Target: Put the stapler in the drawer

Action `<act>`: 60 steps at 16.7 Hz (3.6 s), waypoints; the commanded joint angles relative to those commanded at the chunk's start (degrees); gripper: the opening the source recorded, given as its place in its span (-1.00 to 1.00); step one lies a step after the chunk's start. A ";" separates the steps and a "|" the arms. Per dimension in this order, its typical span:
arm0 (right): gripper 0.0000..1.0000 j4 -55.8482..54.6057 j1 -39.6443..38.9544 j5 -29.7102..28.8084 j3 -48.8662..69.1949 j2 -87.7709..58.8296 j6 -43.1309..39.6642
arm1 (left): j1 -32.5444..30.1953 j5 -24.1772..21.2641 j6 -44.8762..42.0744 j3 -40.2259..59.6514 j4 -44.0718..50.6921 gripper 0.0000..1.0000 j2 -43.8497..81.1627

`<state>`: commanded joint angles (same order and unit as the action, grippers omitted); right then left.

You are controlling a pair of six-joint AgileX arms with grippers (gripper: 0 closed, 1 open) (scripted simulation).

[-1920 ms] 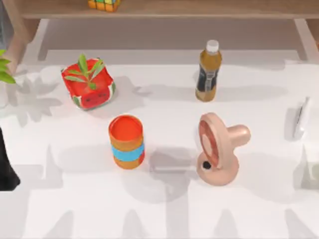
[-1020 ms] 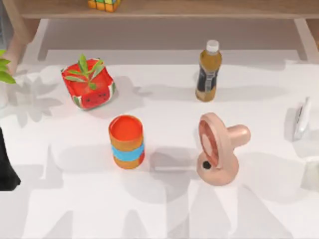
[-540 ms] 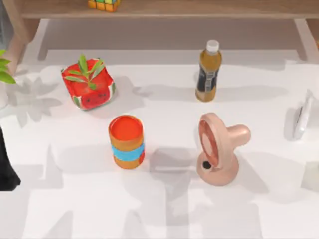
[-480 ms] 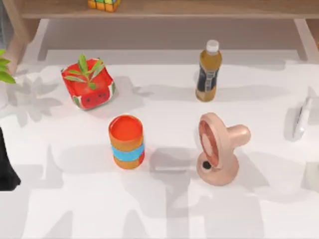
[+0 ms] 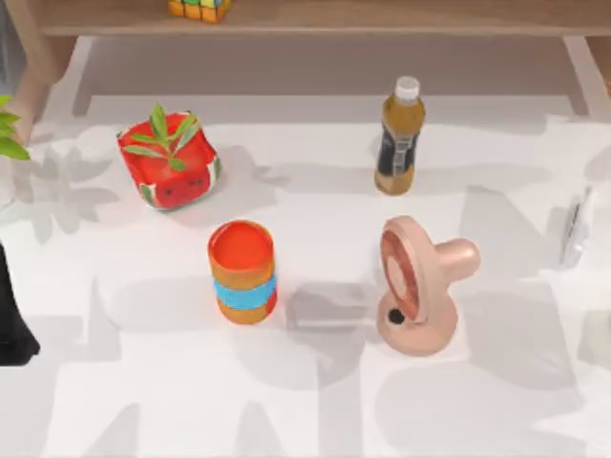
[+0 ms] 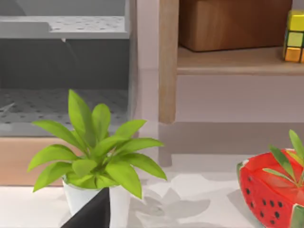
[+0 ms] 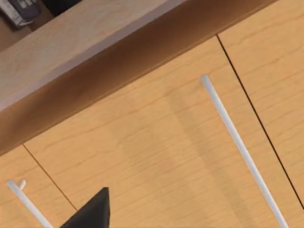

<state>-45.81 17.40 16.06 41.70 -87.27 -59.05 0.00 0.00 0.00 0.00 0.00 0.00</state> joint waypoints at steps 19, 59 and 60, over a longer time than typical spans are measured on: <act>1.00 -23.38 8.92 8.17 21.29 -44.59 -30.20 | 0.00 0.00 0.00 0.00 0.00 1.00 0.00; -1.00 -21.91 8.76 7.70 23.67 -45.65 -30.03 | 0.00 0.00 0.00 0.00 0.00 1.00 0.00; -1.00 -23.02 9.20 8.24 21.53 -44.78 -30.03 | 0.00 0.00 0.00 0.00 0.00 1.00 0.00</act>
<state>-68.83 26.60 24.30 63.23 -132.05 -89.07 0.00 0.00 0.00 0.00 0.00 0.00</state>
